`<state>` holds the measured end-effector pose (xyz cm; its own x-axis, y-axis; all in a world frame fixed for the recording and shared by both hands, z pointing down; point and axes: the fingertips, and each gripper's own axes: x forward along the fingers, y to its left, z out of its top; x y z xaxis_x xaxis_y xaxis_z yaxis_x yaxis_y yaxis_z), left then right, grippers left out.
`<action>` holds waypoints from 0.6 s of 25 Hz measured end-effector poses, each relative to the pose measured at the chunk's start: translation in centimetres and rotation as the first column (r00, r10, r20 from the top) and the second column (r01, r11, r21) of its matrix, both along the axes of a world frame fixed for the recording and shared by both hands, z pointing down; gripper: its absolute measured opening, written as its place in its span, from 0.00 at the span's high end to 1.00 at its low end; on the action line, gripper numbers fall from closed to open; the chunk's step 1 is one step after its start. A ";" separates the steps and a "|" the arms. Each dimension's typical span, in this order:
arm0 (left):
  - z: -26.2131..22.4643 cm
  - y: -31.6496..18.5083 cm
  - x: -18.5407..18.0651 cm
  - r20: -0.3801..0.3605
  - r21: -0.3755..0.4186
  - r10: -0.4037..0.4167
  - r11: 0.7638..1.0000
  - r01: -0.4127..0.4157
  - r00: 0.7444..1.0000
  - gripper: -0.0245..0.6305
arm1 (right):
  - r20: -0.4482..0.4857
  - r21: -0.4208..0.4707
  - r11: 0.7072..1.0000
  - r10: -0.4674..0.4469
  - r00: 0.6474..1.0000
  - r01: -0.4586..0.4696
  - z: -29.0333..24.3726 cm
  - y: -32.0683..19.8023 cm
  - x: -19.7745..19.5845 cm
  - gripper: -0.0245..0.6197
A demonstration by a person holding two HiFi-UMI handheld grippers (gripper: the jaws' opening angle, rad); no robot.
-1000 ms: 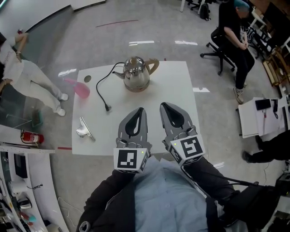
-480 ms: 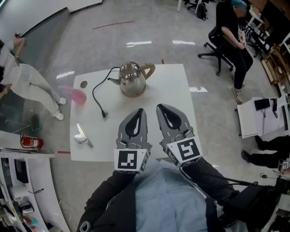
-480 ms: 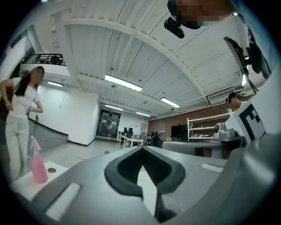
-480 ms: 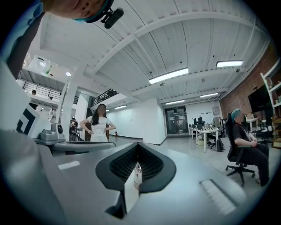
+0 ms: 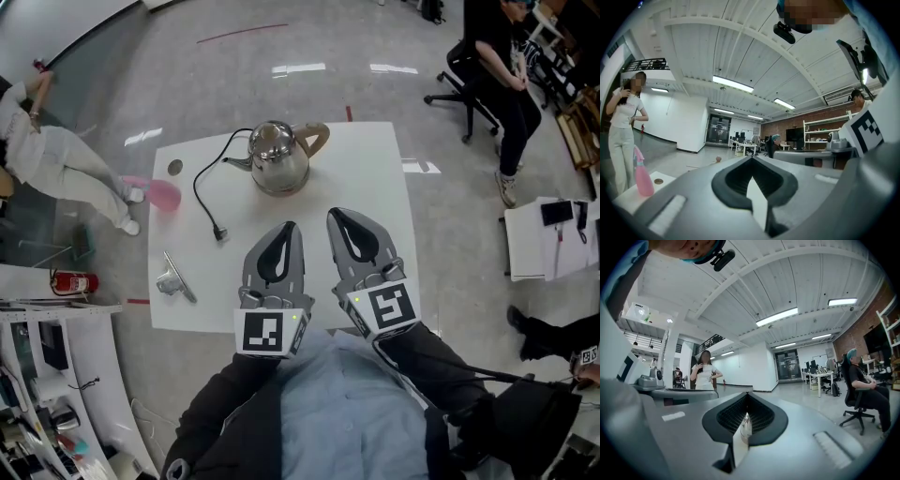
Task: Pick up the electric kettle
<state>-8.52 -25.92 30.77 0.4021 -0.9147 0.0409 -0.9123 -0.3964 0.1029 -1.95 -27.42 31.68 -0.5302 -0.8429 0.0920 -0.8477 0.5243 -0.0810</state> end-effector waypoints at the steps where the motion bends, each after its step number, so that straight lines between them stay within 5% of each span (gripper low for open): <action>1: 0.2 -0.4 -0.2 0.002 -0.004 -0.004 1.000 0.004 1.000 0.96 | 0.001 -0.004 1.000 0.000 1.000 0.000 0.2 -0.5 0.0 0.92; 15: 8.3 -8.6 -2.1 0.000 -0.158 -0.056 0.986 0.055 0.998 0.96 | 0.003 -0.132 0.991 -0.015 1.000 0.015 8.8 -9.1 -0.8 0.92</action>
<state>-10.62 -34.55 39.05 0.3516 -0.9177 0.1851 -0.9317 -0.3239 0.1643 -2.76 -36.48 40.49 -0.5432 -0.8152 0.2010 -0.8394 0.5219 -0.1520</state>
